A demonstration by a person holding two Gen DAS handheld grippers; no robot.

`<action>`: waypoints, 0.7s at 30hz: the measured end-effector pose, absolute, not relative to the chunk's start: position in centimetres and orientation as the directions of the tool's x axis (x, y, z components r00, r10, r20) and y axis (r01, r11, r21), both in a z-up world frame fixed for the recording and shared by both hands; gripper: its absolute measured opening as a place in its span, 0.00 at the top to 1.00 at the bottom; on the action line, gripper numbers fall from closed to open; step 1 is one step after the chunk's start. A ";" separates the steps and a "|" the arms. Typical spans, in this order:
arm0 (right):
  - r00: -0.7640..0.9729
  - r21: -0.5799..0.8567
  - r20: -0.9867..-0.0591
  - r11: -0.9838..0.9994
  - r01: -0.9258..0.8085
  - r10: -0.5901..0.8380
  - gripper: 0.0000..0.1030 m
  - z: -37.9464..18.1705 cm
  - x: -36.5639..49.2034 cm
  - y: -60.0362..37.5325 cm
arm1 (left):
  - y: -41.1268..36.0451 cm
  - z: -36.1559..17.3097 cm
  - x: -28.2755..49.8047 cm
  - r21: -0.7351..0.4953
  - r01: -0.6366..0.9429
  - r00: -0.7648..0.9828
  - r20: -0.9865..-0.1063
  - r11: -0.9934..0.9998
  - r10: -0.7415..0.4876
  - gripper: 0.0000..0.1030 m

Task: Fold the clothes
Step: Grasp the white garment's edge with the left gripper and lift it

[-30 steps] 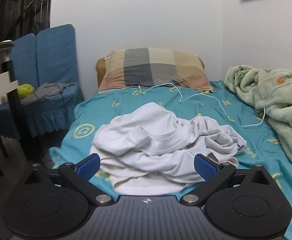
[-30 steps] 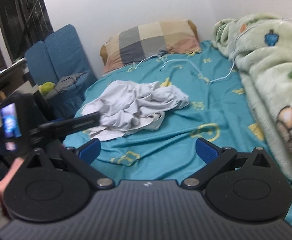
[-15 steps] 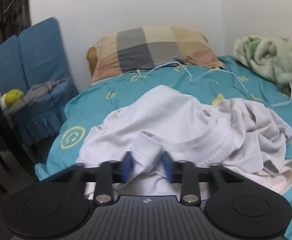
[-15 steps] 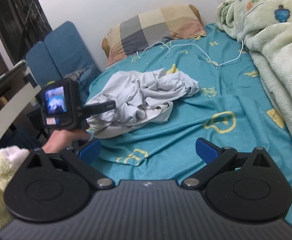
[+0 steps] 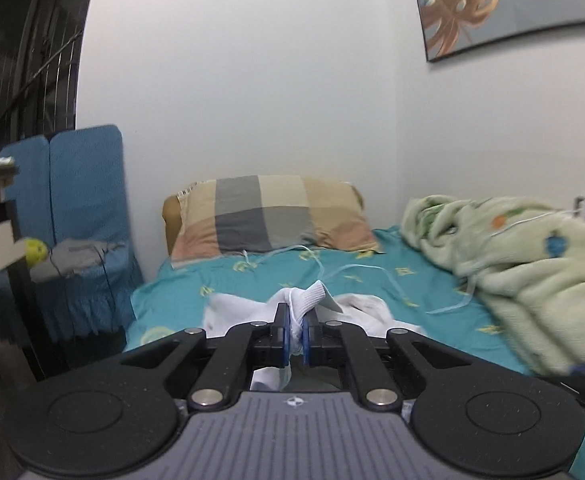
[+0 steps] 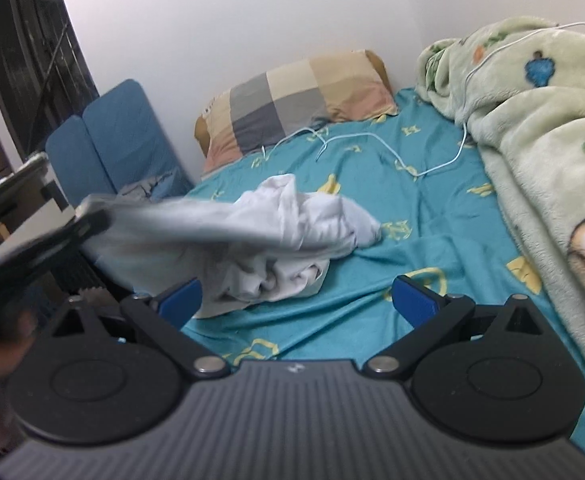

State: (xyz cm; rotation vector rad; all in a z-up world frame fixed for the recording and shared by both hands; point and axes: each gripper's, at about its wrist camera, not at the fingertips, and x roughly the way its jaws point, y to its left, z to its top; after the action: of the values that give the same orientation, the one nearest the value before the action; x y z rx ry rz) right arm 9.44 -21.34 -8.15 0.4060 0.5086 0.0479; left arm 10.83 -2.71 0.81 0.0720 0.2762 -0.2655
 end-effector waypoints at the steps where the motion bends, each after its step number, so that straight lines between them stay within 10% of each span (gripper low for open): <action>1: 0.872 0.395 -0.467 0.917 0.055 0.148 0.00 -8.1 9.3 -21.4 | -2.3 1.0 8.8 0.008 0.269 0.924 -0.285 0.963 -0.256 0.94; 15: 0.750 0.401 -0.580 0.913 -0.076 0.317 0.00 -8.4 11.4 -18.9 | 2.8 -3.1 -0.5 -0.184 0.095 0.770 -0.609 0.978 -0.190 0.93; 21: 0.609 0.601 -0.581 0.789 -0.126 0.540 0.26 -9.5 18.1 -18.2 | 4.2 -4.7 1.9 -0.308 0.044 0.715 -0.655 0.950 -0.245 0.93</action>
State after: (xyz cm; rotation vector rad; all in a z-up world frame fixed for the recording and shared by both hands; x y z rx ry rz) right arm 18.12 -18.21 -9.49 0.5468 0.8344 0.4077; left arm 1.91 4.21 -4.69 -0.2808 0.7597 -0.1624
